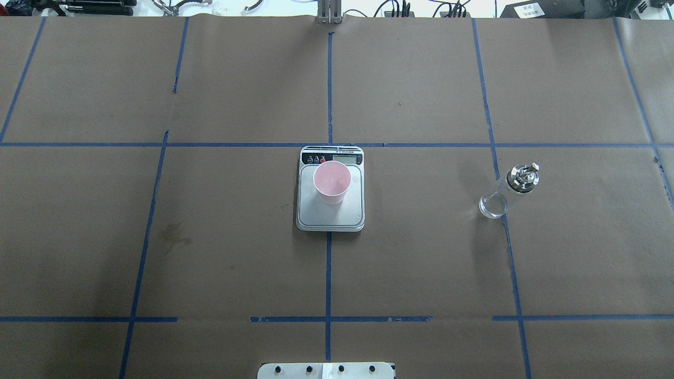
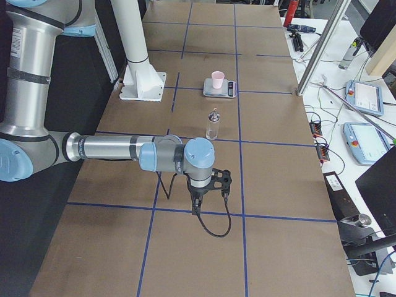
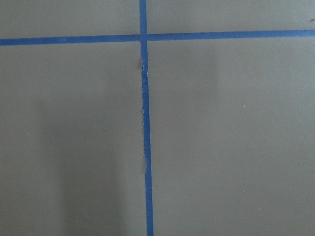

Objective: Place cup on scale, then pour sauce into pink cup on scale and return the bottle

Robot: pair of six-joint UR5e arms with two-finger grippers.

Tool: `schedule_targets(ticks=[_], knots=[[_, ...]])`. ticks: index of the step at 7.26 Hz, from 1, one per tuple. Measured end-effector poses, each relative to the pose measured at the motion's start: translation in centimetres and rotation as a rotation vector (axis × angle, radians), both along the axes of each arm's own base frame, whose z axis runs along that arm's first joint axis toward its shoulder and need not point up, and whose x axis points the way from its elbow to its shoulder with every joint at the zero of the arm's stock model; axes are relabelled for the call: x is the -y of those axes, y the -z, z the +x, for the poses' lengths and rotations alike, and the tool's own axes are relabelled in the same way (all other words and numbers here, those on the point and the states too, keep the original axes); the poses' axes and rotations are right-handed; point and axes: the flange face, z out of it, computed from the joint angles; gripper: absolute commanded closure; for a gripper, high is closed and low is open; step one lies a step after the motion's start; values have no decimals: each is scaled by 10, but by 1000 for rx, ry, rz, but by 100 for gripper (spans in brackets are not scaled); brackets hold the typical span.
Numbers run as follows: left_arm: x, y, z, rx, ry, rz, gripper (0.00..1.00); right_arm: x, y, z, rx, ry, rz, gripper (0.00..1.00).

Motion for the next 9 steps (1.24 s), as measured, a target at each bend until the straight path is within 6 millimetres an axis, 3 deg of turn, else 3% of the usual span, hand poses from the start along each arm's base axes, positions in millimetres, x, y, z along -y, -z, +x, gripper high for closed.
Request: schedule_targets(ticks=[9], knots=[[-7,-8,-2,3,-3,-9,0,4,4,-3,3,16,17,0]])
